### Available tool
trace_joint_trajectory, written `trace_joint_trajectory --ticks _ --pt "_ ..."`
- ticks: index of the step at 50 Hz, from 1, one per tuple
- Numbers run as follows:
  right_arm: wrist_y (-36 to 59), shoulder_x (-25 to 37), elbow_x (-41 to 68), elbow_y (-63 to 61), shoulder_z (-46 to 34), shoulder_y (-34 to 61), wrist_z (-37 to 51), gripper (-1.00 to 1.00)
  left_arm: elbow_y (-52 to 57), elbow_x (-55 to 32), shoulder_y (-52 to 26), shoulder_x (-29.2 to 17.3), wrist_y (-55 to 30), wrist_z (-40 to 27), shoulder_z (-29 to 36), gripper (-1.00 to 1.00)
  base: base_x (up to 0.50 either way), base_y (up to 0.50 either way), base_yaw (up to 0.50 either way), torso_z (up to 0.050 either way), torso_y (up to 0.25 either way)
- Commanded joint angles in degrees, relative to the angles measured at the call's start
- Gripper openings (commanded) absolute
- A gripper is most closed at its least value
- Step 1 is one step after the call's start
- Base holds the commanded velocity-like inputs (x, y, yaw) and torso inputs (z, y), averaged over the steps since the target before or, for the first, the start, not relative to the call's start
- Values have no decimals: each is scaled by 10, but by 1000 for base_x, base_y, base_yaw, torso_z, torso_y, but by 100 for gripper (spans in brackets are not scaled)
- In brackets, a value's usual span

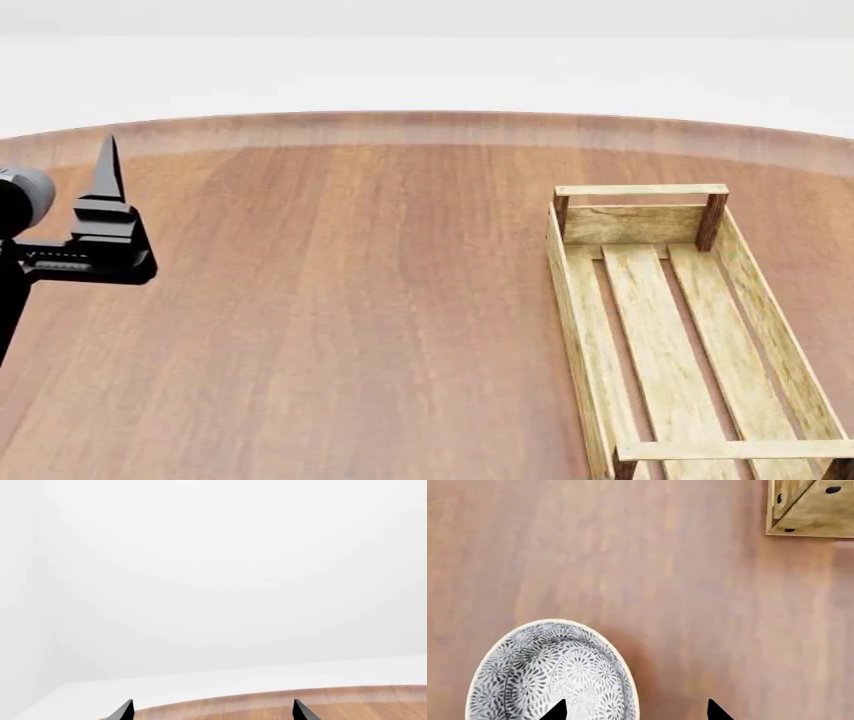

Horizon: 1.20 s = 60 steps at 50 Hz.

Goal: Stack the right bowl on the left bowl and place them in the tray.

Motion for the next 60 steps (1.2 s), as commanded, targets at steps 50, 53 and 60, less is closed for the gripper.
trace_joint_trajectory --ticks 50,53,60 --pt "-65 -5 -57 24 -67 -10 -111 -100 1 -11 4 -9 5 -10 3 100 0 0 0 0 0" --pt "-82 3 -66 -8 -65 -10 -114 -100 1 -12 3 -9 4 -10 3 100 0 0 0 0 0" --pt "-75 7 -28 -35 -36 3 -101 -100 1 -13 1 -10 3 -12 5 100 0 0 0 0 0"
